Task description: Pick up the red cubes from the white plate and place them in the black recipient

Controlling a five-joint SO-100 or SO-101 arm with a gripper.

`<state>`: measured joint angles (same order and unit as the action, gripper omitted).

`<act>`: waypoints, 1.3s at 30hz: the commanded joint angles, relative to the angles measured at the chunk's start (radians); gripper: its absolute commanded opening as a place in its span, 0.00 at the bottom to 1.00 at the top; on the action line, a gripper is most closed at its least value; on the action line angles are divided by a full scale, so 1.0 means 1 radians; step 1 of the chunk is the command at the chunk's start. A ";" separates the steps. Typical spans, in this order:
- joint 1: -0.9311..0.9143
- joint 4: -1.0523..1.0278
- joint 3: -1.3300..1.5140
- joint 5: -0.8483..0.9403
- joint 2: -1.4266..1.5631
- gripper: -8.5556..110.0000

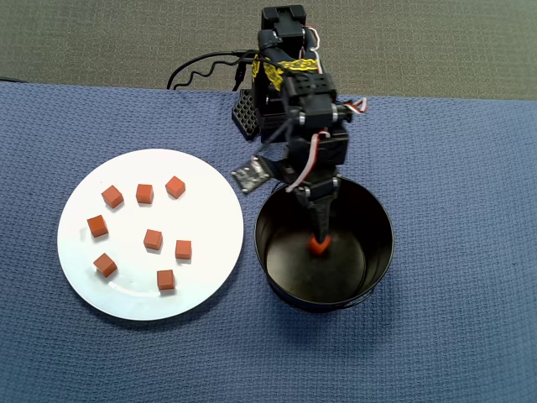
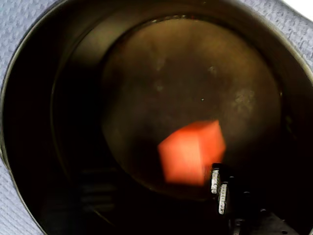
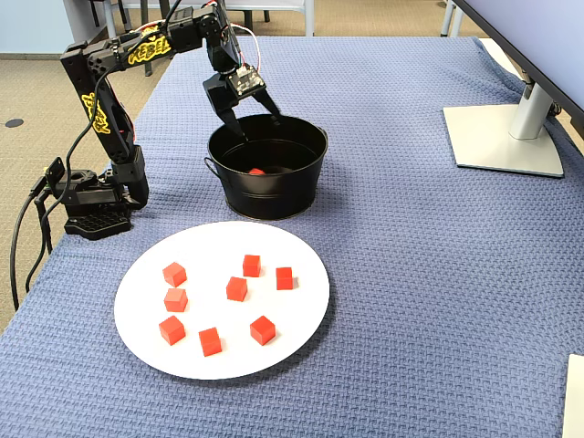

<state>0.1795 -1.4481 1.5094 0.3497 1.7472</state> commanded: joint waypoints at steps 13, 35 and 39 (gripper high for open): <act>-0.732 0.229 0.023 0.301 -0.126 0.26; -0.670 0.272 -0.066 0.199 -0.471 0.26; -0.646 0.296 -0.066 0.216 -0.494 0.26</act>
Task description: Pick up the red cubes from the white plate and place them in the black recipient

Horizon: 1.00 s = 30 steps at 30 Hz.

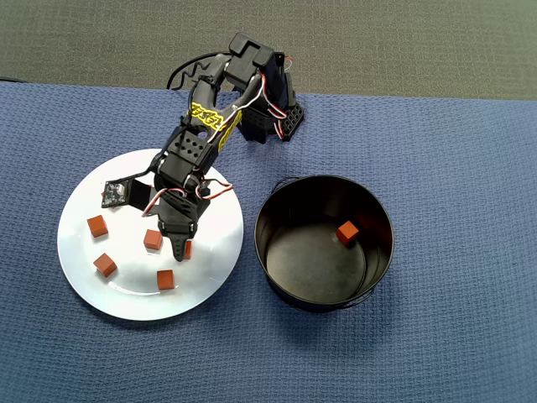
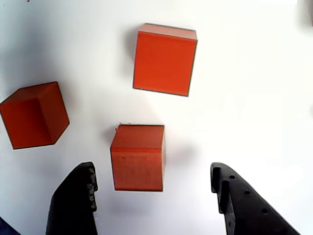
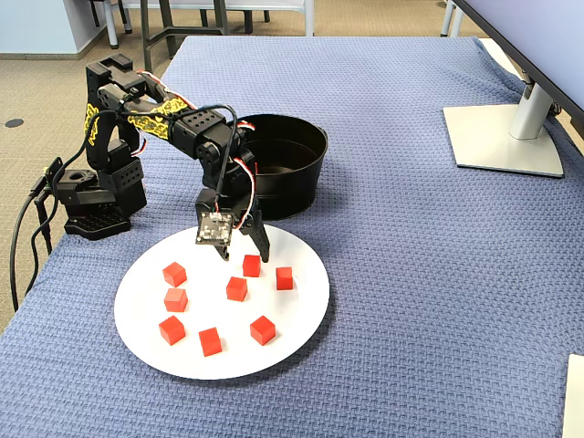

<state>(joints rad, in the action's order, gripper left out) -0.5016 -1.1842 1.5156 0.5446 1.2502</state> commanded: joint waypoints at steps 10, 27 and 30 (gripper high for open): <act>0.057 0.051 -0.081 0.049 -0.029 0.21; 0.041 0.055 -0.138 0.075 -0.104 0.07; 0.038 0.055 -0.133 0.084 -0.092 0.07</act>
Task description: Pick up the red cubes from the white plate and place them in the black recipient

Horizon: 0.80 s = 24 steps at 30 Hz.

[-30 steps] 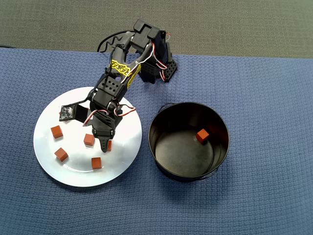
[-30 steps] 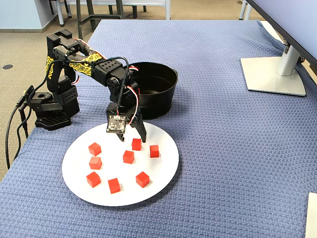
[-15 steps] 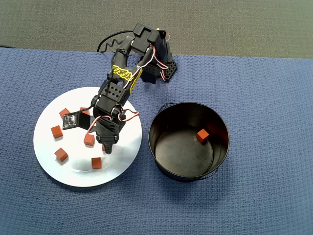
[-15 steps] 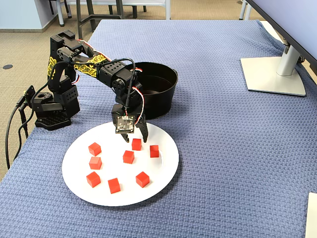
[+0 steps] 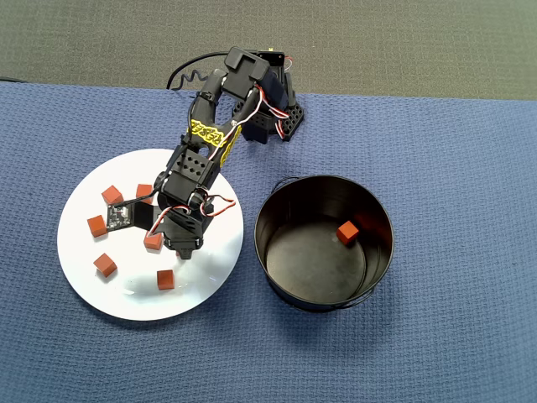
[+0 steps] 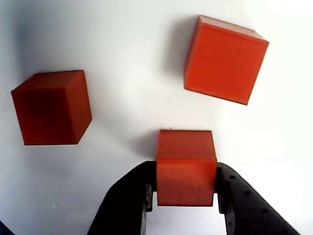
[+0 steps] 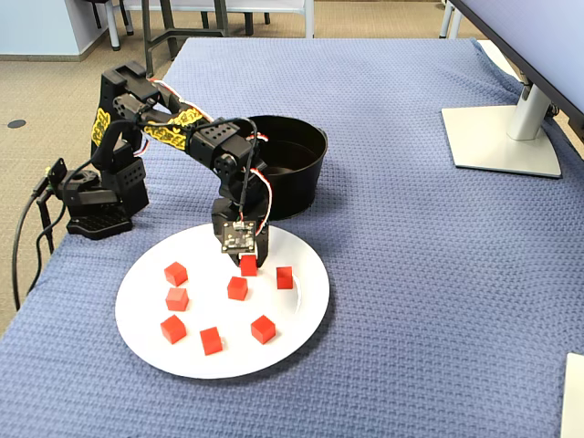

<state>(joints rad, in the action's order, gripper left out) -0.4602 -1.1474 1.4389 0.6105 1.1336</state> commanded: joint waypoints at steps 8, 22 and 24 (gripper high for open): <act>-0.015 -0.017 0.063 -0.011 0.379 0.07; 0.367 -0.129 0.064 -0.281 0.810 0.07; 0.472 -0.104 0.112 -0.337 0.833 0.07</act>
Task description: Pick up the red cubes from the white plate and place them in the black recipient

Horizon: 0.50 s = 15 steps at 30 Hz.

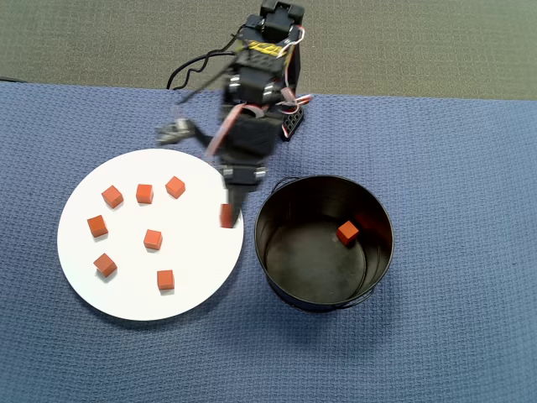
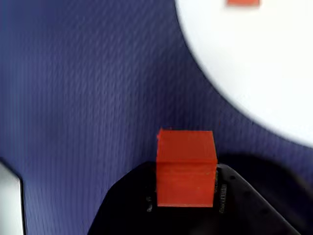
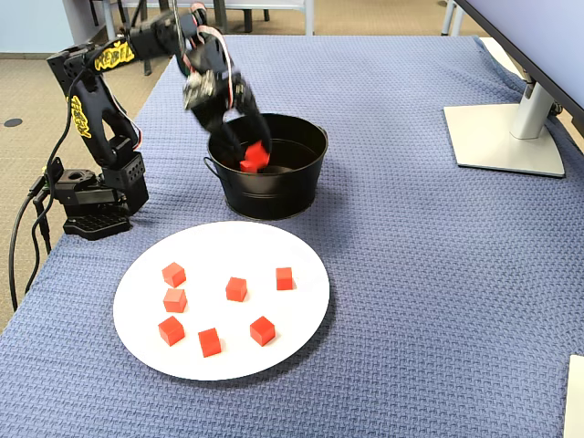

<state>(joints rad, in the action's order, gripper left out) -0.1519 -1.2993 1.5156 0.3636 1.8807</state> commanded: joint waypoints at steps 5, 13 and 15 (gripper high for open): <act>0.411 0.072 0.126 -0.219 0.097 0.07; 0.448 -0.002 0.078 -0.132 -0.008 0.32; 0.344 -0.017 0.035 -0.054 -0.034 0.31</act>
<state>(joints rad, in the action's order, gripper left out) 0.3099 -1.2885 1.6506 0.2102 1.8653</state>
